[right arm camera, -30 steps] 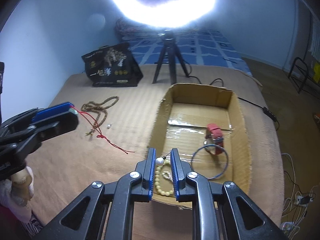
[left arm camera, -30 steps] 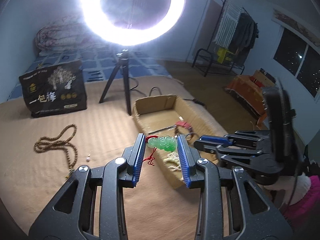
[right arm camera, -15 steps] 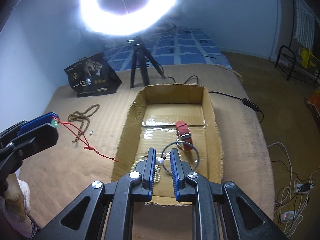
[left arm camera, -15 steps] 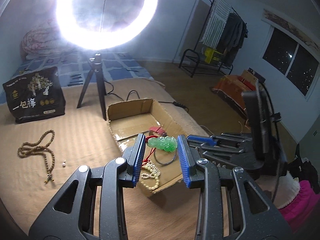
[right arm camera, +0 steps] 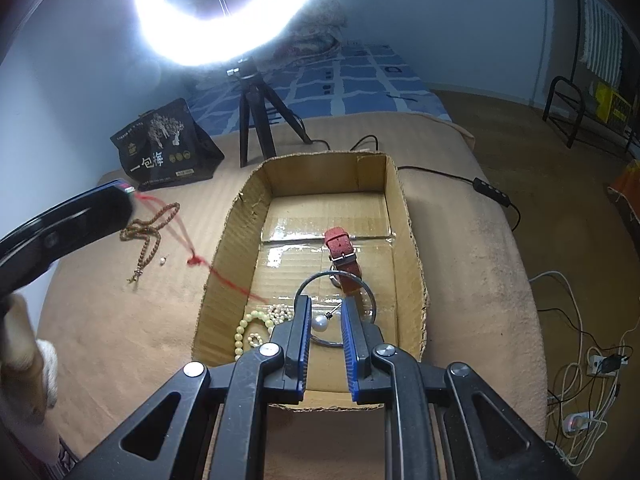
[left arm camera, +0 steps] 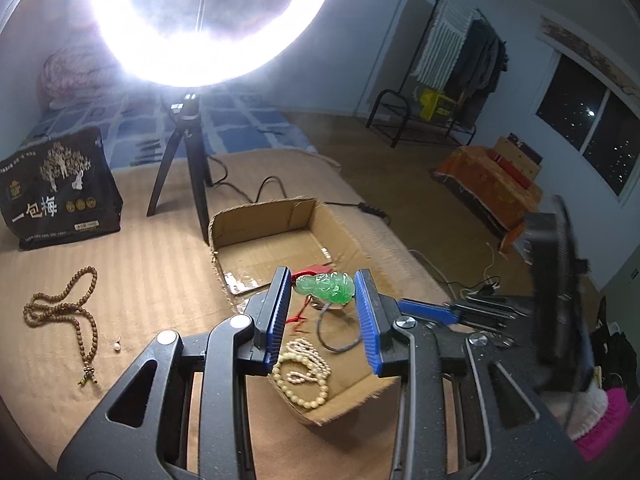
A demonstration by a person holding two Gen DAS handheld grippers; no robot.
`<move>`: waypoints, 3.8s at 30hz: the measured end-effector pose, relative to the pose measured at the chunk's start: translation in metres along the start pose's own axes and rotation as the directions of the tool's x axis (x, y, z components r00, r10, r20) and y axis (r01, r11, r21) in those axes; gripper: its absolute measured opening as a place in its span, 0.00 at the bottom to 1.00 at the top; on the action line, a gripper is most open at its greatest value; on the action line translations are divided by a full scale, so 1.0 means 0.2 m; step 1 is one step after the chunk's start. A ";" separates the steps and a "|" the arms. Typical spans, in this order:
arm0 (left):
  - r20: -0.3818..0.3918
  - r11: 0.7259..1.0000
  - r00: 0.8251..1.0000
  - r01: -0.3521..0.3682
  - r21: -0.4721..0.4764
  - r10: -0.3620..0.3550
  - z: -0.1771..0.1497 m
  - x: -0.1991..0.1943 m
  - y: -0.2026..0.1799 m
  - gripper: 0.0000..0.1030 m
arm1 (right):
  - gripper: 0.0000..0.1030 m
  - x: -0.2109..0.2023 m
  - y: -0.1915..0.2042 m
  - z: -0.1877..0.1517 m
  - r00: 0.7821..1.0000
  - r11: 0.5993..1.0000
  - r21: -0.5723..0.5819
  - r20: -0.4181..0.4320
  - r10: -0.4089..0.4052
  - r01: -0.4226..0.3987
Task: Organize jewelry
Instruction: 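Carry the jade pendant and pearl earring over the cardboard box, then open the left tool dropping the pendant while the right tool releases the earring into the box, then move the left tool to the wooden bead necklace and the right tool to the other pearl earring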
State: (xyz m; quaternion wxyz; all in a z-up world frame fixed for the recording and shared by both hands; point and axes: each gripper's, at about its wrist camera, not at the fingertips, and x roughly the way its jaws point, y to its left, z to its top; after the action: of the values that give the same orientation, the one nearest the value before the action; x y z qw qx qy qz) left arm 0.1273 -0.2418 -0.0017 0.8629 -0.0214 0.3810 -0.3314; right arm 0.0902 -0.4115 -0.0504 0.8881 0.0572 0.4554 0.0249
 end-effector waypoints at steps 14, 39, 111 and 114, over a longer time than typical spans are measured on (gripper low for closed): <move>-0.061 0.999 0.997 -0.049 -0.007 0.049 0.02 0.25 0.09 0.32 | 0.13 0.15 0.01 0.00 0.999 1.000 -0.002 -0.053 -0.003 0.003; -0.057 0.996 0.995 -0.088 -0.023 0.086 0.02 0.26 0.13 0.63 | 0.73 0.14 0.03 -0.02 0.999 0.999 -0.033 -0.038 -0.023 0.022; -0.186 0.824 0.949 -0.314 -0.472 0.254 -0.28 -0.26 1.41 0.64 | 0.67 0.39 0.83 0.12 0.988 0.977 -0.152 -0.071 0.137 -0.146; -0.192 0.835 0.942 -0.332 -0.439 0.274 -0.25 -0.24 1.45 0.64 | 0.67 0.43 0.88 0.13 0.986 0.975 -0.158 -0.079 0.144 -0.155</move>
State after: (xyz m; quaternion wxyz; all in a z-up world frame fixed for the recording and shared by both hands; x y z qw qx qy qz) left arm 0.2320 0.0220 -0.0899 0.8491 -0.1467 0.4994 -0.0902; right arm 0.1616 -0.2314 -0.0827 0.8697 0.0174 0.4757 0.1308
